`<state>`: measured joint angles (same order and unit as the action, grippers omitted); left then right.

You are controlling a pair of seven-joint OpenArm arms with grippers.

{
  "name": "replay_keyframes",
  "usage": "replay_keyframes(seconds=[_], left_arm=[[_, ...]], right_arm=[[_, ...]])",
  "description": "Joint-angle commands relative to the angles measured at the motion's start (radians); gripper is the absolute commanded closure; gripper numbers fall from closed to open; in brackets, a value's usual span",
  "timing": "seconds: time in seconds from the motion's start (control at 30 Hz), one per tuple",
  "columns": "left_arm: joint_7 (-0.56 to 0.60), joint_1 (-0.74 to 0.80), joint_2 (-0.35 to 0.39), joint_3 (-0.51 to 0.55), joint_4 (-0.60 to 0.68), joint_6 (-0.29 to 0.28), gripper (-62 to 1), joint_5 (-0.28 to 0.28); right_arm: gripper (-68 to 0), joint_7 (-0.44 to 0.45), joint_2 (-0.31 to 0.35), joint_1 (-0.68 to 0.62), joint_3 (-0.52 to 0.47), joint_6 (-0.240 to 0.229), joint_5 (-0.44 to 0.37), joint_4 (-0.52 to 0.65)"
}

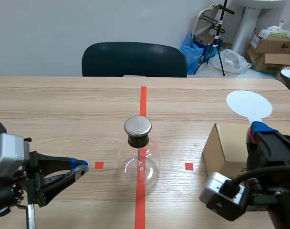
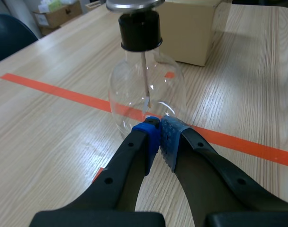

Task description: Do the electroscope experiment

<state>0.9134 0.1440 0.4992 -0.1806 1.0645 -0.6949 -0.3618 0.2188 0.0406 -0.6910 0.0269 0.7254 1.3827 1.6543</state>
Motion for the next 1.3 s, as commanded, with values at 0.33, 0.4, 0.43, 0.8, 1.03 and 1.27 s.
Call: replay_keyframes(seconds=[0.33,0.4,0.43,0.8,1.03,1.27], left_arm=[[0.010,0.365,-0.037,0.211,0.392,-0.001,-3.0,0.028],[0.010,0.414,-0.053,0.240,0.454,-0.001,-3.0,0.027],[0.006,0.438,-0.064,0.252,0.485,-0.001,-3.0,0.027],[-0.160,0.609,-0.122,0.294,0.737,-0.001,-3.0,-0.024],[-0.217,0.623,-0.122,0.294,0.772,-0.001,-3.0,-0.023],[-0.234,0.623,-0.119,0.294,0.772,-0.001,-3.0,0.013]], right_arm=[[-1.0,0.258,-0.094,0.037,-0.146,0.058,-0.100,-0.099],[-1.0,0.275,-0.104,0.046,-0.154,0.058,-0.109,-0.120],[-1.0,0.279,-0.108,0.049,-0.158,0.058,-0.113,-0.124],[-1.0,0.285,-0.132,0.077,-0.177,0.058,-0.108,-0.184],[-1.0,0.285,-0.130,0.076,-0.179,0.058,-0.108,-0.222],[-1.0,0.282,-0.089,0.077,-0.179,0.058,-0.112,-0.253]])
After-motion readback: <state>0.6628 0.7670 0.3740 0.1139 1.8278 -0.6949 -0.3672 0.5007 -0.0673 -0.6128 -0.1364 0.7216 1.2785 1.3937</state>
